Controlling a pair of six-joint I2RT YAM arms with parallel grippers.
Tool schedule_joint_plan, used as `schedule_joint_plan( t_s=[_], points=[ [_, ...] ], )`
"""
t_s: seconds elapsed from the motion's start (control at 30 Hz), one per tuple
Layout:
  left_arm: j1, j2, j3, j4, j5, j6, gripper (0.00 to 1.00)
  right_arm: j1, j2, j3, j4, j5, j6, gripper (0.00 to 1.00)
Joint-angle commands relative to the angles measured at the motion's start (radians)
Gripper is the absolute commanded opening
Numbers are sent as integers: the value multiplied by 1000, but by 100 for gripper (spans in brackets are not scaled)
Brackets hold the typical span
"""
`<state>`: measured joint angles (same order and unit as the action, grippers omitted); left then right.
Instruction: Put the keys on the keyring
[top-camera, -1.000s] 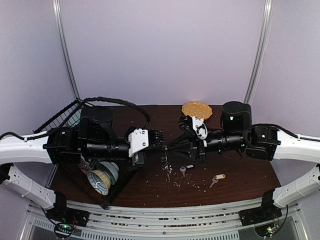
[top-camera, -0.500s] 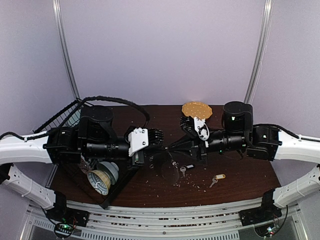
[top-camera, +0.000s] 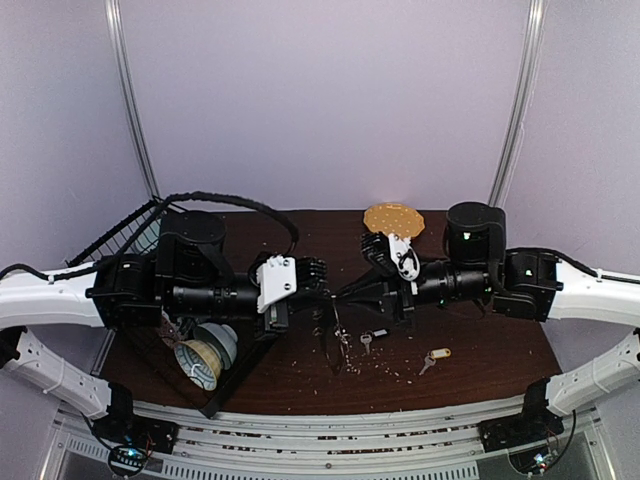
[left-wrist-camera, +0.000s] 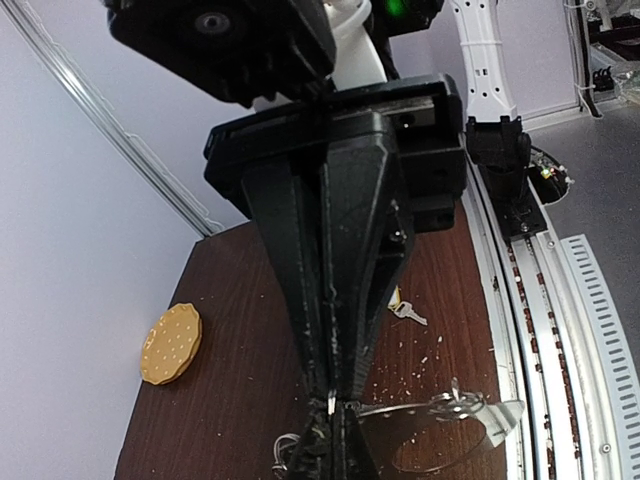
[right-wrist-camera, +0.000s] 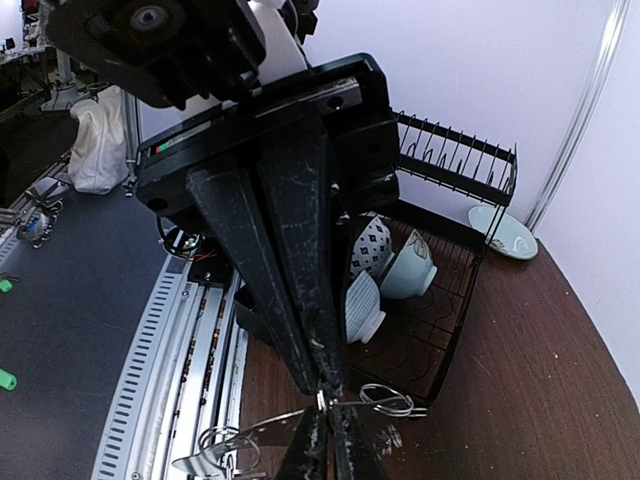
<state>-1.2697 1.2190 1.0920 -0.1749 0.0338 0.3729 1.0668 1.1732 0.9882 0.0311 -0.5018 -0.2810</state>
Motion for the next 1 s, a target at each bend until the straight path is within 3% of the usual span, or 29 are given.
schedule_joint_plan(
  t_s=[0.0,0.27,0.37,0.47,0.73,0.8,0.97],
  points=[
    [3,-8,5,93,17,4,0,8,3,7,35,-23,13,1],
    [3,-23,-36,161,4,-23,0,7,-32,-29,88,-12,38,0],
    [3,-36,-84,221,-18,-50,37,6,-58,-59,157,-22,73,0],
    [9,-91,-191,372,-7,-82,45,4,-73,-96,253,-53,124,0],
    [10,-108,-308,629,45,-191,33,4,-66,-138,405,-105,218,0],
    [10,-101,-319,670,33,-225,23,5,-64,-141,413,-107,221,0],
    [10,-103,-350,750,55,-252,19,5,-62,-140,428,-115,232,0]
  ],
)
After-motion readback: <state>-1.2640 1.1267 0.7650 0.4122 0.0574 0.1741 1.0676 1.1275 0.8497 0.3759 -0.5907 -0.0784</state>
